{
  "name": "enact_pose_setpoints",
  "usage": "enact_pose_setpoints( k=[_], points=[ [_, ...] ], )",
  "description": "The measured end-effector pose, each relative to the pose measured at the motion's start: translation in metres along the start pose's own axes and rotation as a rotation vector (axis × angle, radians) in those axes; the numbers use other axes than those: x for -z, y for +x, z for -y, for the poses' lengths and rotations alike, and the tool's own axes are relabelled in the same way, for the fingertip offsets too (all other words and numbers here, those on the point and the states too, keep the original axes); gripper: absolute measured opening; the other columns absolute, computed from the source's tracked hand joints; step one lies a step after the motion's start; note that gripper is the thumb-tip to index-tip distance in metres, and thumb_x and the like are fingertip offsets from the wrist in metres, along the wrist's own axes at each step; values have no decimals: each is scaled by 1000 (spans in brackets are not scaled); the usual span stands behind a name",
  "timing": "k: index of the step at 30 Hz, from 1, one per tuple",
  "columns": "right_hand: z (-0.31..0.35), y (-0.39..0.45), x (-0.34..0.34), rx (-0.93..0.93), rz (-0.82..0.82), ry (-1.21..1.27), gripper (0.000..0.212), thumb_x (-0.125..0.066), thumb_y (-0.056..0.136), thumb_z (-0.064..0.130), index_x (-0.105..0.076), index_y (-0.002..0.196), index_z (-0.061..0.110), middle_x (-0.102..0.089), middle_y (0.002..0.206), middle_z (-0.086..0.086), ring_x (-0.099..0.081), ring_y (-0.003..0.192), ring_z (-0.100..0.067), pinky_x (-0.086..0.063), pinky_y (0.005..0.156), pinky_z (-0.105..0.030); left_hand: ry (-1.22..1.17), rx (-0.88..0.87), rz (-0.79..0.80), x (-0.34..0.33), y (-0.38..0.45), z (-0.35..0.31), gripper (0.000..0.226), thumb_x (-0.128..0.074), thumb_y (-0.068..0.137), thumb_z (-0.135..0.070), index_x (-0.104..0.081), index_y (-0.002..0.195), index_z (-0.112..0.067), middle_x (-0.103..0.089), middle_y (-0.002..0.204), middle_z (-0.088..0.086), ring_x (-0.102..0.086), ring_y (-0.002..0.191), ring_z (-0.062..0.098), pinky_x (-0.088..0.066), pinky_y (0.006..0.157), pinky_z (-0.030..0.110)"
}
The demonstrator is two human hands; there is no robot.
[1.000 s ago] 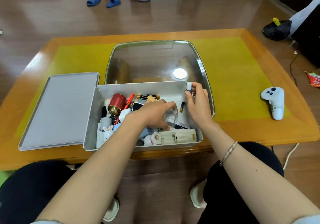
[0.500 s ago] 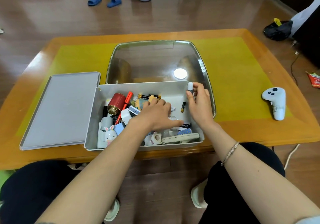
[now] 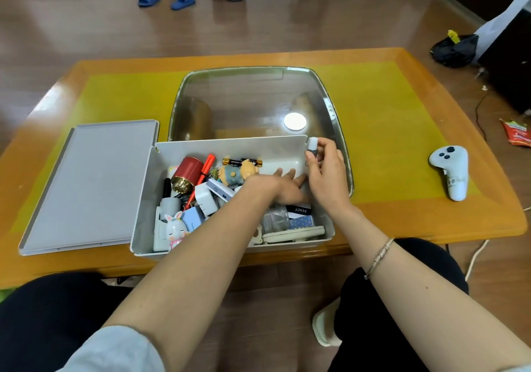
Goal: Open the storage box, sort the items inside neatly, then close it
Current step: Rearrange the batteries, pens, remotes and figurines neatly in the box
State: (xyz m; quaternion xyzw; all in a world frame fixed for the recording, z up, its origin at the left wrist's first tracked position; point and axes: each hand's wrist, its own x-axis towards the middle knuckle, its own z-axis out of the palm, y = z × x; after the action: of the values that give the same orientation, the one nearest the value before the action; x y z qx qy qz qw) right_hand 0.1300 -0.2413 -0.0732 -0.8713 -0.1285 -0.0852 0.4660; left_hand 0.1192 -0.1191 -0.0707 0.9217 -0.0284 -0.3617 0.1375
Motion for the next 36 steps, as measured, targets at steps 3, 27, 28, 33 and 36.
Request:
enact_pose_setpoints(
  k=[3, 27, 28, 33, 36],
  points=[
    [-1, 0, 0, 1, 9, -23, 30, -50, 96, 22, -47, 125, 17, -49, 105, 1, -49, 93, -12, -44, 86, -30, -18, -7, 30, -1, -12, 0, 81, -39, 80, -72, -21, 149, -33, -26, 157, -1, -27, 141, 27, -26, 110, 52],
    [16, 0, 15, -3, 159, 22, 26, -71, 82, 36, -59, 100, 21, -69, 69, 10, -65, 90, -20, -46, 90, -46, -729, -181, -615, -9, -57, 10, 44, -64, 90, -21, -49, 131, -16, -57, 103, -3, -57, 86, 14, -47, 77, 27],
    [17, 1, 13, -29, 161, 21, 25, -73, 80, 37, -61, 96, 22, -68, 66, 10, -65, 81, -16, -49, 85, -39, -687, -182, -645, -8, -55, 8, 37, -67, 88, -21, -55, 122, -14, -55, 93, -5, -55, 81, 14, -43, 73, 26],
    [15, 0, 9, -1, 169, 63, 14, -76, 79, 28, -73, 83, 16, -67, 66, 7, -57, 63, -2, -47, 64, -25, -563, -125, -693, -11, -45, 8, 18, -72, 83, -22, -60, 92, -12, -48, 69, -7, -46, 70, 14, -32, 62, 26],
    [9, 1, 10, 108, 117, -51, 22, -71, 83, 29, -71, 103, 19, -65, 100, 6, -52, 98, -9, -42, 87, -25, -594, -34, -705, -10, -38, 11, 20, -70, 85, -20, -62, 102, -11, -60, 80, 0, -55, 78, 17, -38, 68, 27]
  ],
)
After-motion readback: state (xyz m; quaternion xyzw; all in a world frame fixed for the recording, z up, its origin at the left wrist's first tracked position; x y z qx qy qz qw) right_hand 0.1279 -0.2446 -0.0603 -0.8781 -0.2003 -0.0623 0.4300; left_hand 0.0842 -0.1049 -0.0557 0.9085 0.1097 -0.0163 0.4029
